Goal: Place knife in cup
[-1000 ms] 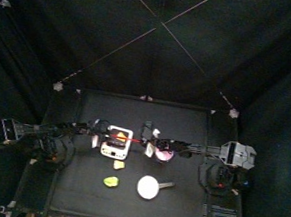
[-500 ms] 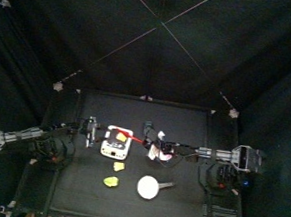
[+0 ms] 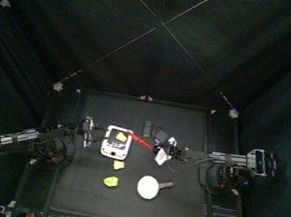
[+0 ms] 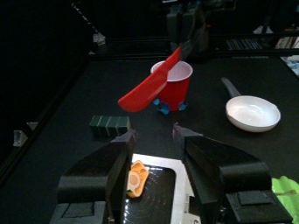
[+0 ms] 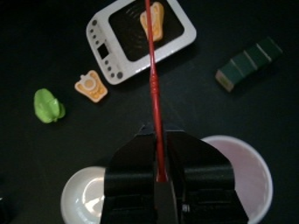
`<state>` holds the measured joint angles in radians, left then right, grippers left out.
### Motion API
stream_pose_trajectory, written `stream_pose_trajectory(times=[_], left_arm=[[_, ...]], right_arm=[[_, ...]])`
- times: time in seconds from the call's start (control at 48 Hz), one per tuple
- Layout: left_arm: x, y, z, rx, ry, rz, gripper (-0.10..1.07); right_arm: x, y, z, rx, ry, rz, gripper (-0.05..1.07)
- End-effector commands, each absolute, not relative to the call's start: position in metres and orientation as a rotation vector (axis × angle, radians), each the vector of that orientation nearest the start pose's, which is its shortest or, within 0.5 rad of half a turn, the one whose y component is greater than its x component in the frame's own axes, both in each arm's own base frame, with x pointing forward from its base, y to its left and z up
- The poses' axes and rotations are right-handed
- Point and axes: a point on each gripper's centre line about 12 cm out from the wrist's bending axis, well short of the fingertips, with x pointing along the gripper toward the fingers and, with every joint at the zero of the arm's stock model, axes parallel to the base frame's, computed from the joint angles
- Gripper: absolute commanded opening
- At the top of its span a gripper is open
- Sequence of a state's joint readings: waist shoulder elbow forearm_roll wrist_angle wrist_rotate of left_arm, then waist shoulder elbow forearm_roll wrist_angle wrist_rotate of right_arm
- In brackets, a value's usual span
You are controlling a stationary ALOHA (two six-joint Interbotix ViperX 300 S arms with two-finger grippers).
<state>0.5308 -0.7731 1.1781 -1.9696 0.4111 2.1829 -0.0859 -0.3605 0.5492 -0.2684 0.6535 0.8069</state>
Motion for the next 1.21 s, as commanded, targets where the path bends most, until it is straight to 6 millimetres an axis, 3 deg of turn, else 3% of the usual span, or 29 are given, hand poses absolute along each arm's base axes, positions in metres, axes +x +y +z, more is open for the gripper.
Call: stream_pose_trajectory(times=[0.0,0.188,0.542,0.979,1.188], left_arm=[[0.210,0.072,0.244,0.077,0.214,0.131,0.79],[0.210,0.071,0.243,0.076,0.215,0.129,0.79],[0.209,0.071,0.240,0.077,0.224,0.127,0.79],[0.208,0.070,0.238,0.076,0.230,0.126,0.79],[0.208,0.070,0.238,0.077,0.230,0.126,0.79]], right_arm=[[0.305,-0.044,0.316,0.595,0.713,-0.475,0.22],[0.280,-0.040,0.326,0.680,0.793,-0.503,0.22],[0.247,-0.036,0.326,0.814,0.999,-0.563,0.23],[0.237,-0.021,0.313,0.911,1.110,-0.523,0.23],[0.234,-0.027,0.304,0.923,1.127,-0.555,0.23]])
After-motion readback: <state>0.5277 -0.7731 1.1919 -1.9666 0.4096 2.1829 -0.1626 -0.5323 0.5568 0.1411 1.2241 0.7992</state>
